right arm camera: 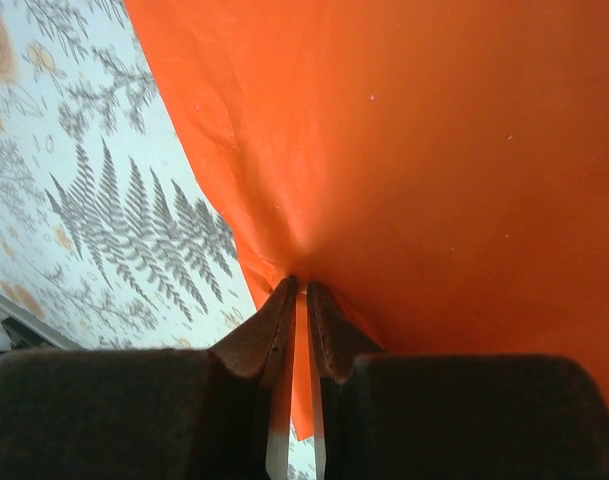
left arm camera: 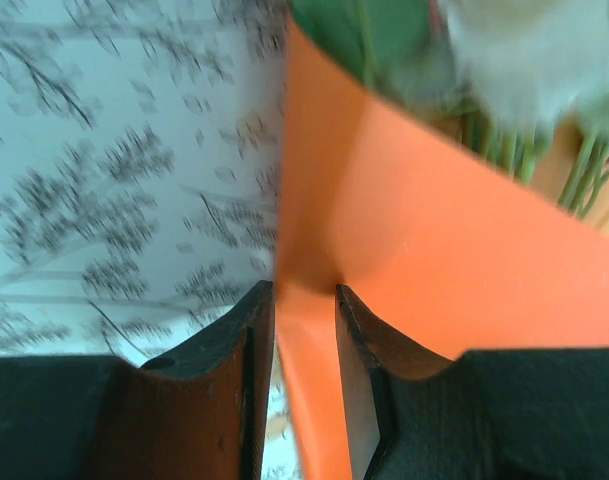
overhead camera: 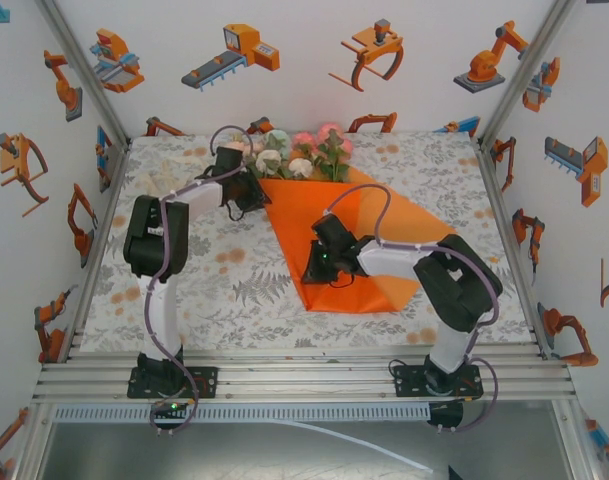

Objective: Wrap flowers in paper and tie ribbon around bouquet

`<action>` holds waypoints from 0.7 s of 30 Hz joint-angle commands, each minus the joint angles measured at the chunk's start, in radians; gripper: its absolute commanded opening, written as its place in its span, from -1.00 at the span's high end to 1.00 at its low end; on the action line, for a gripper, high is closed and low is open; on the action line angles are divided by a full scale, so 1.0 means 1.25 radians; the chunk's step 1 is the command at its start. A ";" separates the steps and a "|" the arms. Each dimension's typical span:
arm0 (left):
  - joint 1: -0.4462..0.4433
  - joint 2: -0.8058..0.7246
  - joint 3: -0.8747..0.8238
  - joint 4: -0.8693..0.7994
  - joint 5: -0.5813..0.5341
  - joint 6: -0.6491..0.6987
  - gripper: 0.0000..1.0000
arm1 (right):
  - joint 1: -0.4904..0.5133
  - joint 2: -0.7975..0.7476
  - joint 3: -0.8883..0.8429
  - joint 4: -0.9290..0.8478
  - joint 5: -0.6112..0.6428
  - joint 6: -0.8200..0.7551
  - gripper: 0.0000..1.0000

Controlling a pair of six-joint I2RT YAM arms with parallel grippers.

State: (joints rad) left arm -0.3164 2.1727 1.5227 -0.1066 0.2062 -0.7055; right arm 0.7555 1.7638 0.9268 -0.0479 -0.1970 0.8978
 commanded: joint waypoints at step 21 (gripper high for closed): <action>-0.100 -0.325 -0.336 0.027 0.040 -0.092 0.44 | 0.046 -0.022 0.039 -0.044 -0.115 -0.008 0.62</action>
State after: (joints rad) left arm -0.3897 1.7737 1.1492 -0.0856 0.2699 -0.7818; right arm 0.8112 1.7195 0.9829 -0.0895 -0.3473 0.8822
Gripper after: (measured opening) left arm 0.290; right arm 0.195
